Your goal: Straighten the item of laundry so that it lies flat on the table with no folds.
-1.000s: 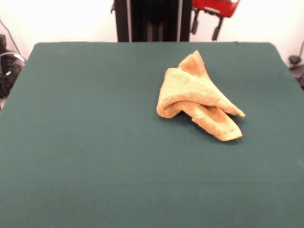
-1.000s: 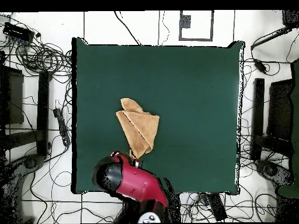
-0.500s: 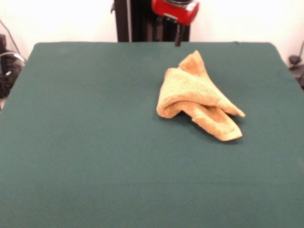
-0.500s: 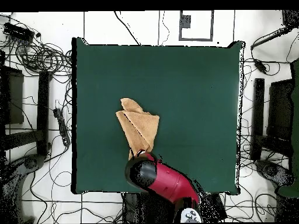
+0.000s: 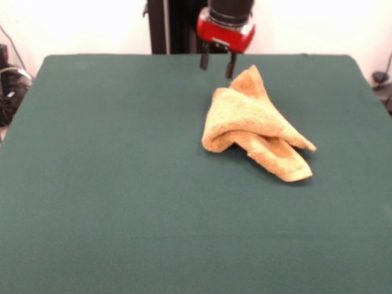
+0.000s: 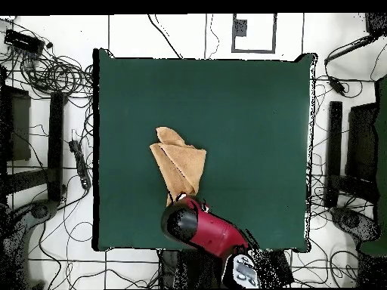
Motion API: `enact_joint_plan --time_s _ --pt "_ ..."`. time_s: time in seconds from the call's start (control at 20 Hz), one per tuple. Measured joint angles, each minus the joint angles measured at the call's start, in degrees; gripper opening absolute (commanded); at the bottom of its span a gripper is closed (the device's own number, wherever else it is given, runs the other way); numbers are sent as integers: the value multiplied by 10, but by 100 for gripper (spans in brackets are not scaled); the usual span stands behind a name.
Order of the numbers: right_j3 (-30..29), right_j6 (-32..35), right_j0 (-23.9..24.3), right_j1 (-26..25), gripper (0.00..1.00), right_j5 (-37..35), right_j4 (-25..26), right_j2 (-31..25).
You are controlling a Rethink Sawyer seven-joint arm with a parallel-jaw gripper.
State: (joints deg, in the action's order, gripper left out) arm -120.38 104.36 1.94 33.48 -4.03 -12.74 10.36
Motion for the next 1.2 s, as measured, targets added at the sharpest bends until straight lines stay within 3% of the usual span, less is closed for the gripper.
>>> enact_joint_plan --time_s 0.55,1.2 --pt "-4 0 -29 -26 100 24 0 -29" --pt "-9 0 -11 -65 100 60 -1 -46"
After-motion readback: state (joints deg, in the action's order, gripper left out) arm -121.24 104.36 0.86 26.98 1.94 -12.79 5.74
